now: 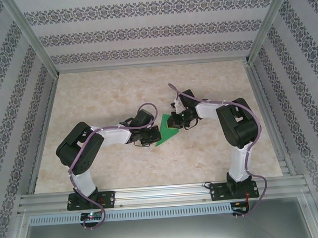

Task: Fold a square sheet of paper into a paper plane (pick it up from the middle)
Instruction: Fourth fold the wing at the center of the table.

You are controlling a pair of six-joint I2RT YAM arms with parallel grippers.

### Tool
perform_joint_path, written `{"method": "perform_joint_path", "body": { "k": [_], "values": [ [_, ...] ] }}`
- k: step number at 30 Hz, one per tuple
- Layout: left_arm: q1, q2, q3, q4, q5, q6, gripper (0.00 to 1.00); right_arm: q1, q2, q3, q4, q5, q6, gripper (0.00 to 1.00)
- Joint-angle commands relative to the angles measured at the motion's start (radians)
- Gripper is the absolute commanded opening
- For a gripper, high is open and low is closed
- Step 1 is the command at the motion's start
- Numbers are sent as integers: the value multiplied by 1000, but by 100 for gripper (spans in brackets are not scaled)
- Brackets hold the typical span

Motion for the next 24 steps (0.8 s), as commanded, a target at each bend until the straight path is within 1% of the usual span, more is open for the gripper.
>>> {"method": "perform_joint_path", "body": {
  "k": [1, 6, 10, 15, 20, 24],
  "values": [
    [-16, 62, -82, -235, -81, 17, 0, -56, 17, 26, 24, 74, -12, 0],
    [-16, 52, -64, -258, -97, 34, 0, -45, -102, 0, 27, 56, -5, 0],
    [-14, 38, -58, -279, -112, 47, 0, 20, -171, -51, 32, 80, 10, 0],
    [-13, 13, -65, -293, -113, 58, 0, 115, -159, -99, 60, 106, 46, 0],
    [-10, -1, -69, -301, -117, 63, 0, 174, -121, -98, 75, 84, 59, 0],
    [-10, 2, -64, -292, -108, 57, 0, 202, -104, -91, 69, 96, 66, 0]
  ]
}}
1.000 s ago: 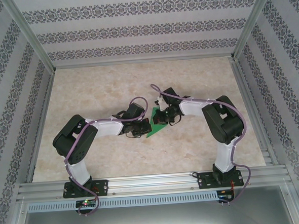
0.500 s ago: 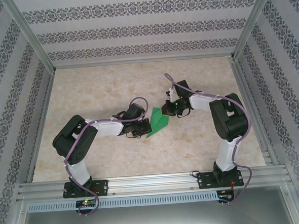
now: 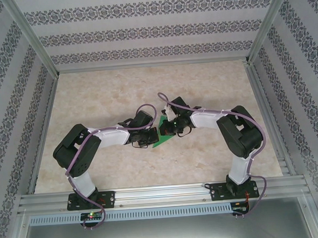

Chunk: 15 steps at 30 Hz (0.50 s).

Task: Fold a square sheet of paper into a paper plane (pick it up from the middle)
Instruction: Fourth fold the wing at the center of the table.

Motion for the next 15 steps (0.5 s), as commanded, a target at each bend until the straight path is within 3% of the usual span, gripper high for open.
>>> {"method": "perform_joint_path", "body": {
  "k": [1, 9, 15],
  "values": [
    [-8, 42, -53, -220, -67, 23, 0, 18, 21, 1, 10, 21, 15, 0],
    [-8, 41, -51, -237, -67, 24, 0, 3, 89, 23, -2, 66, 12, 0],
    [-8, 40, -74, -244, -66, 46, 0, -113, 84, 23, 8, 61, -12, 0]
  ]
}}
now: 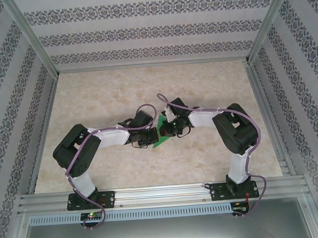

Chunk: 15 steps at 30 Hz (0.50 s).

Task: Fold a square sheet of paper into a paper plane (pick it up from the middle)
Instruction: Fourth fold the wing at the center of the table.

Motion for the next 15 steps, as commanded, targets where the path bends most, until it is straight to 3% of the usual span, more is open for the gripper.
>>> {"method": "perform_joint_path", "body": {
  "k": [1, 8, 15],
  "values": [
    [-8, 43, -74, -240, -65, 39, 0, -100, 25, 15, 2, 69, -18, 0],
    [-8, 37, -73, -251, -70, 49, 0, -164, -31, 60, -9, 82, 1, 0],
    [-8, 32, -51, -265, -83, 63, 0, -87, -121, -4, 42, 21, 6, 0]
  ]
}}
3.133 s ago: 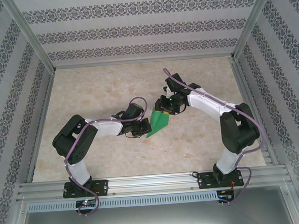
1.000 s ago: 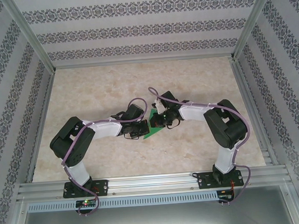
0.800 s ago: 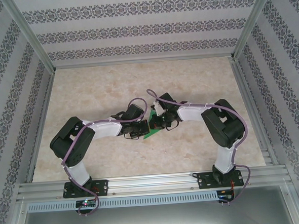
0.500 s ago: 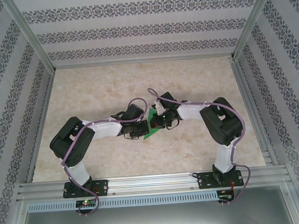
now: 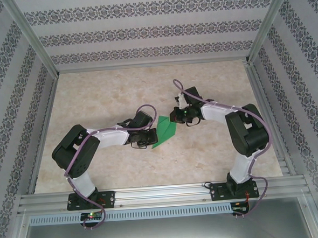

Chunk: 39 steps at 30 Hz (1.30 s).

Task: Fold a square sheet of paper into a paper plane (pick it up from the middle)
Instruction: Fourth fold the wing at the center of the table.

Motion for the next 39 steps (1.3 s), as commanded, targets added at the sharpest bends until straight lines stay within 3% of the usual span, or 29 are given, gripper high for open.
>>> {"method": "perform_joint_path", "body": {
  "k": [1, 11, 22, 29, 35, 39],
  "values": [
    [-8, 43, -44, -248, -78, 34, 0, 56, -13, -18, 34, -35, 6, 0],
    [-8, 42, -45, -254, -82, 32, 0, 121, 139, 34, 55, -119, 24, 0],
    [-8, 41, -69, -234, -70, 40, 0, -88, 202, 64, 45, -24, 71, 0],
    [-7, 41, -71, -222, -67, 36, 0, -167, 173, 122, 2, 40, 83, 0],
    [-8, 47, -62, -197, -49, 29, 0, -123, -15, 28, 74, 10, 75, 0],
    [-8, 51, -49, -200, -52, 31, 0, -40, -29, 14, 50, -12, 74, 0]
  ]
}}
